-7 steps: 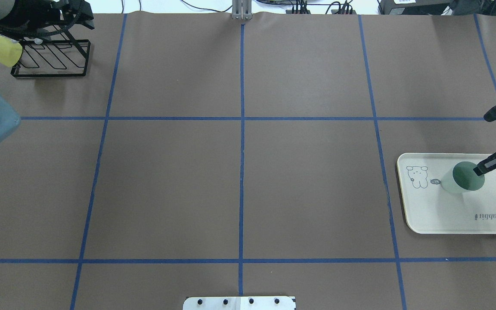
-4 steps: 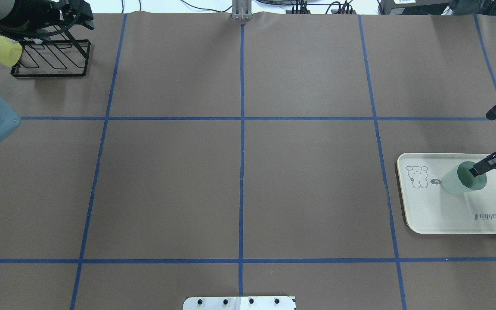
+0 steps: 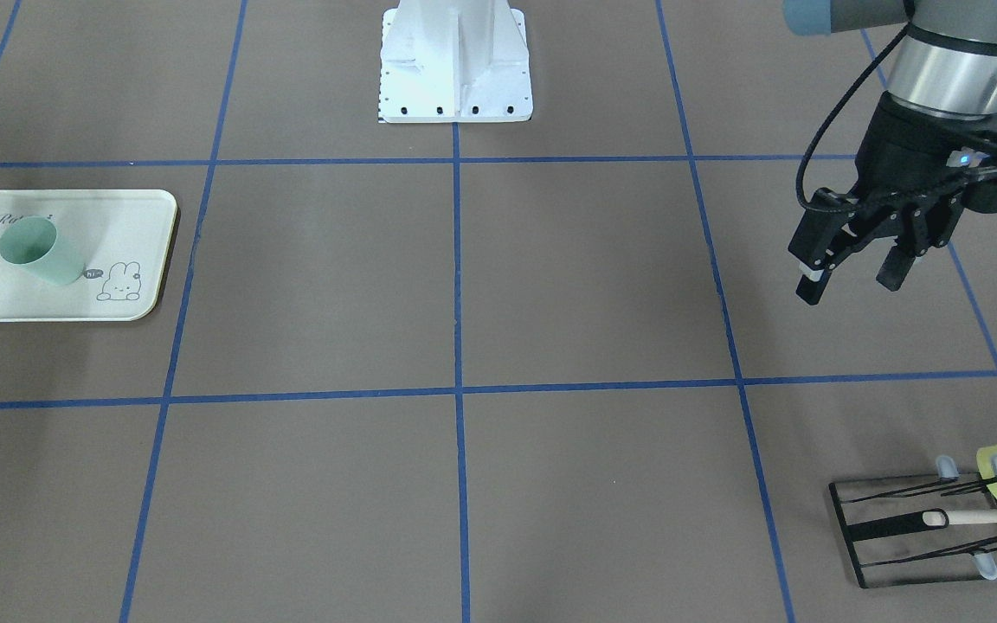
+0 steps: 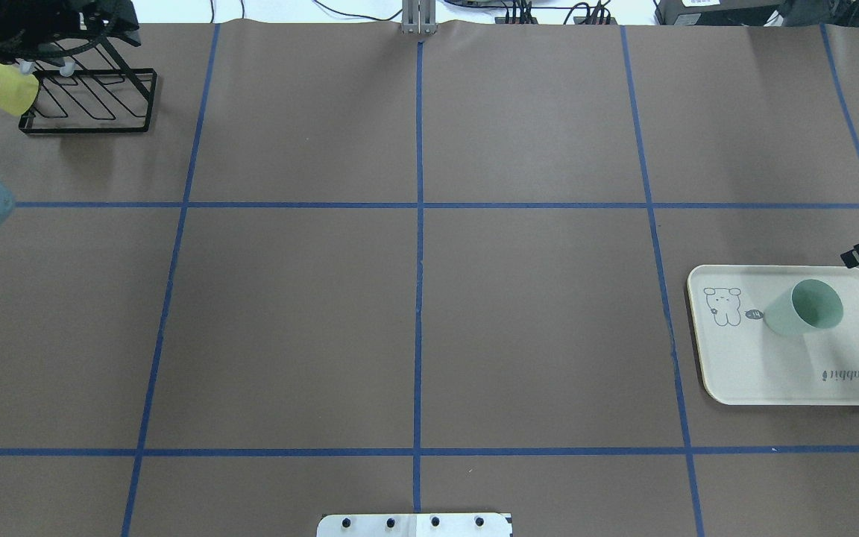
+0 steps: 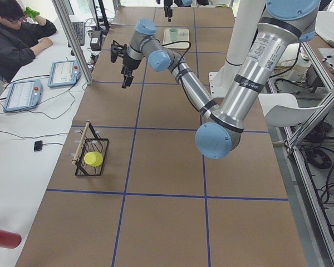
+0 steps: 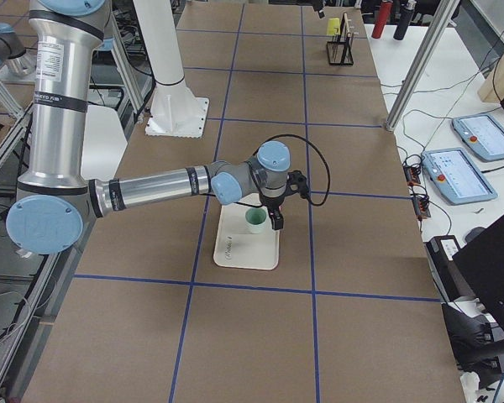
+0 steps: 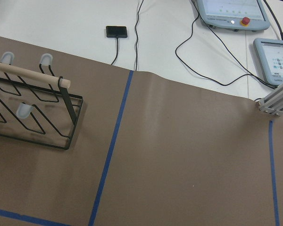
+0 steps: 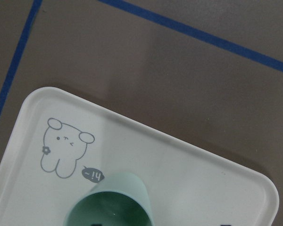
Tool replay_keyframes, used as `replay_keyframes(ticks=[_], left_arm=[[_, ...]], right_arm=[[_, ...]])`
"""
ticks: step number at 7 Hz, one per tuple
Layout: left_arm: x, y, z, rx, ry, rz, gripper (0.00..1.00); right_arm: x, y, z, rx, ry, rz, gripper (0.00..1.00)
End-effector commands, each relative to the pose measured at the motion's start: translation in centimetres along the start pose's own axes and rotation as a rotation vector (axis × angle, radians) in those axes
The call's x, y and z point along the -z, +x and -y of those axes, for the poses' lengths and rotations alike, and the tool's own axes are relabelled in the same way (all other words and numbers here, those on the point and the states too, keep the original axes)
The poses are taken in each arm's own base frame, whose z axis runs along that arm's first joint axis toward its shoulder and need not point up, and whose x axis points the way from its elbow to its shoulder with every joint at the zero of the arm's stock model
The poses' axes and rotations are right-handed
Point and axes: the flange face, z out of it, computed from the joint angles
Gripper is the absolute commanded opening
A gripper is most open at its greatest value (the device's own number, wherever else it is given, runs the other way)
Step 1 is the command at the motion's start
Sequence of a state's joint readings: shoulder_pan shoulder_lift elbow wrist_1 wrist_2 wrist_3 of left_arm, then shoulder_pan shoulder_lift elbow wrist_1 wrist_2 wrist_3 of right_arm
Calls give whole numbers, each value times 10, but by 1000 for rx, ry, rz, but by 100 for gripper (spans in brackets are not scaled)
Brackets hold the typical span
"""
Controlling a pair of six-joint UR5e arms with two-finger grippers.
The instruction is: Left arm grabs green cup and hands to right arm on tray
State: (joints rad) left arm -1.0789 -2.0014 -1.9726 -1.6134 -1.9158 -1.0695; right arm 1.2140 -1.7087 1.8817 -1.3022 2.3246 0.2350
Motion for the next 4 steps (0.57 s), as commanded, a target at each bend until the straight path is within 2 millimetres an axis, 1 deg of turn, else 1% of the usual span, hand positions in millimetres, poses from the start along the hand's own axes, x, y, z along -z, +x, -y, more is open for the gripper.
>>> replay_keyframes(ticks=[1,2,3,4], left_arm=[[-18,-64,-3,-141,-35,86,99],[-21,-93,-7,-220,-55,114,100],[-19,-124,-11,-311,-70,141,100],[-15,-154,-14,-379,-116,133,100]], right_arm=[[20,18,2,-38,44,-8,100],[31,32,-3,-62,71,-14,100],[39,39,-4,-92,83,-6,100],[32,62,-7,-128,73,-15,100]])
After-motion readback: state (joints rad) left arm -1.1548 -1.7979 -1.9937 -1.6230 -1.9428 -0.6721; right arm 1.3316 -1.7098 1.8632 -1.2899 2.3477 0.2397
